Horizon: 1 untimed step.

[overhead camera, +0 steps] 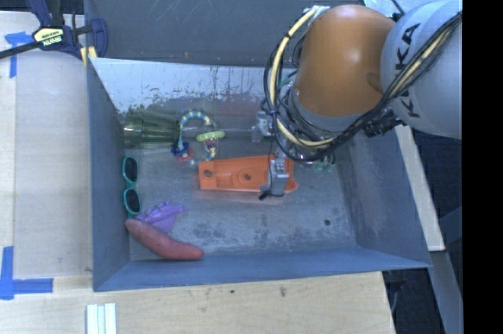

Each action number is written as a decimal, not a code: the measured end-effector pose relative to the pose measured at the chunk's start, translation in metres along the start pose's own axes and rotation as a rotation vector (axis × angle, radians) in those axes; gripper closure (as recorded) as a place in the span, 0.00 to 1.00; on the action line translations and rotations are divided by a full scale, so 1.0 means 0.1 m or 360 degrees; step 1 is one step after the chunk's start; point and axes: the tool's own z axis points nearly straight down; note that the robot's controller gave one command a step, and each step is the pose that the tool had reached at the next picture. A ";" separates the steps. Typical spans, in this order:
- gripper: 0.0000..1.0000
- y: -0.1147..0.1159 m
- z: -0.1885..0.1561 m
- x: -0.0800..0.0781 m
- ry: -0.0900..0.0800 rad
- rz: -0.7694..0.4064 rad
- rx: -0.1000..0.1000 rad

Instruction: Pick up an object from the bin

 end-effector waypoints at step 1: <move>0.00 0.00 -0.04 -0.02 -0.0013 0.0002 -0.0001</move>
Offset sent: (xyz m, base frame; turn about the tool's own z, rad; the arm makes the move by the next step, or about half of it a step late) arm 0.0111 -0.0417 -0.0947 0.1115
